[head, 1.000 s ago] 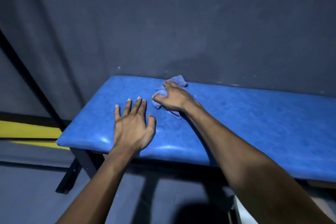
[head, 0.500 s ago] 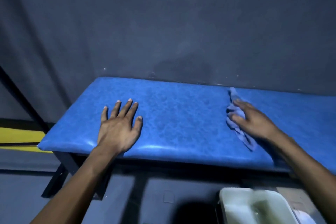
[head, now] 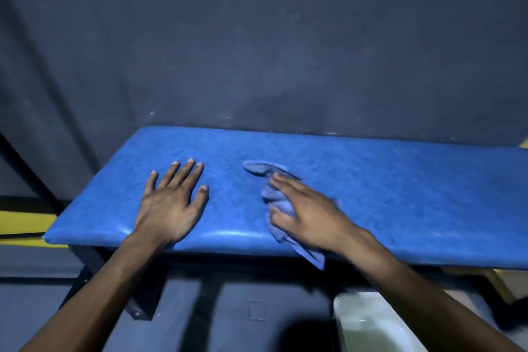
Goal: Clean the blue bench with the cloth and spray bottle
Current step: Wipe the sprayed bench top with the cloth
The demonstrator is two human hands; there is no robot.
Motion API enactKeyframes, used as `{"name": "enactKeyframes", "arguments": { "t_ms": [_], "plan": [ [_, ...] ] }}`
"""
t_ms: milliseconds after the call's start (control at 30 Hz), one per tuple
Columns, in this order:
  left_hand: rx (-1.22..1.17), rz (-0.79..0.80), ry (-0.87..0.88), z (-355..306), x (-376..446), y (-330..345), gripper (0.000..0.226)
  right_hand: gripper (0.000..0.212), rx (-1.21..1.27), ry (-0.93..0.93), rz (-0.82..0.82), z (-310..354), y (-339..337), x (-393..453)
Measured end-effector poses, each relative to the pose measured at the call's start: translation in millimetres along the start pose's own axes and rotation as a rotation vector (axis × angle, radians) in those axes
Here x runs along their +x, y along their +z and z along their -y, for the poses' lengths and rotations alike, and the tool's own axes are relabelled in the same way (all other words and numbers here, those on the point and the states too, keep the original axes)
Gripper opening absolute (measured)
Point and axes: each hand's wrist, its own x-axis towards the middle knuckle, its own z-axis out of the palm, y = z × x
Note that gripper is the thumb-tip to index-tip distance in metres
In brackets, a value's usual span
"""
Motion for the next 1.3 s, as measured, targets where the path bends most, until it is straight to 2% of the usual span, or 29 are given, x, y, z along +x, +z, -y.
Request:
{"name": "enactKeyframes", "arguments": {
  "t_ms": [100, 200, 300, 367, 433, 533, 600, 667, 767, 867, 900, 1000, 1067, 1100, 1200, 1300],
  "plan": [
    [0.006, 0.025, 0.002, 0.3, -0.1, -1.5, 0.074, 0.068, -0.053, 0.145, -0.051, -68.6, -26.5, -55.9],
    [0.030, 0.045, 0.015, -3.9, -0.3, -3.1, 0.073, 0.054, -0.061, 0.331, -0.184, -121.3, -55.7, -72.0],
    [0.038, 0.067, 0.067, -6.0, 1.1, -5.0, 0.069, 0.040, -0.052, 0.489, -0.202, -126.0, -63.8, -25.6],
    [0.036, 0.074, 0.114, -5.1, 1.8, -4.7, 0.068, 0.044, -0.015, 0.563, -0.167, -112.9, -56.6, 20.1],
    [0.025, 0.065, 0.130, -2.5, 2.6, -4.4, 0.066, 0.048, -0.009, 0.537, -0.134, -94.4, -37.8, 63.0],
    [-0.002, 0.050, 0.123, -1.9, 2.5, -3.6, 0.066, 0.048, 0.012, 0.354, -0.024, -32.3, 4.3, 104.7],
    [-0.021, 0.037, 0.119, -1.5, 2.0, -3.8, 0.067, 0.050, 0.005, 0.173, 0.039, 9.8, 17.8, 95.6],
    [-0.032, 0.028, 0.111, -0.6, -0.2, -4.4, 0.068, 0.053, 0.025, 0.035, 0.031, 18.6, 19.2, 62.3],
    [-0.045, 0.030, 0.106, -1.4, -1.6, -5.8, 0.070, 0.065, 0.052, 0.045, -0.003, -11.9, 1.0, -3.2],
    [-0.046, 0.029, 0.093, -4.0, -1.8, -6.1, 0.072, 0.074, 0.039, 0.209, -0.100, -68.3, -24.1, -47.9],
    [-0.042, 0.028, 0.086, -6.4, -1.1, -5.3, 0.073, 0.070, 0.034, 0.273, -0.139, -86.4, -34.2, -52.7],
    [-0.018, 0.020, 0.071, -9.5, 1.7, -3.7, 0.073, 0.034, -0.033, 0.354, -0.136, -109.5, -49.7, -20.0],
    [-0.030, 0.009, 0.070, -10.0, 3.0, -3.0, 0.072, 0.020, -0.028, 0.347, -0.087, -98.3, -40.5, 30.8],
    [-0.033, -0.002, 0.060, -9.3, 2.6, -2.6, 0.072, 0.020, -0.040, 0.310, -0.057, -86.1, -28.8, 60.6],
    [-0.042, -0.057, -0.031, -7.3, 1.5, -1.3, 0.072, 0.039, -0.014, 0.164, 0.029, -27.1, 9.6, 141.6],
    [-0.024, -0.091, -0.114, -6.1, 2.1, -0.2, 0.073, 0.038, -0.006, 0.002, 0.051, 38.3, 34.3, 165.6]
  ]
}}
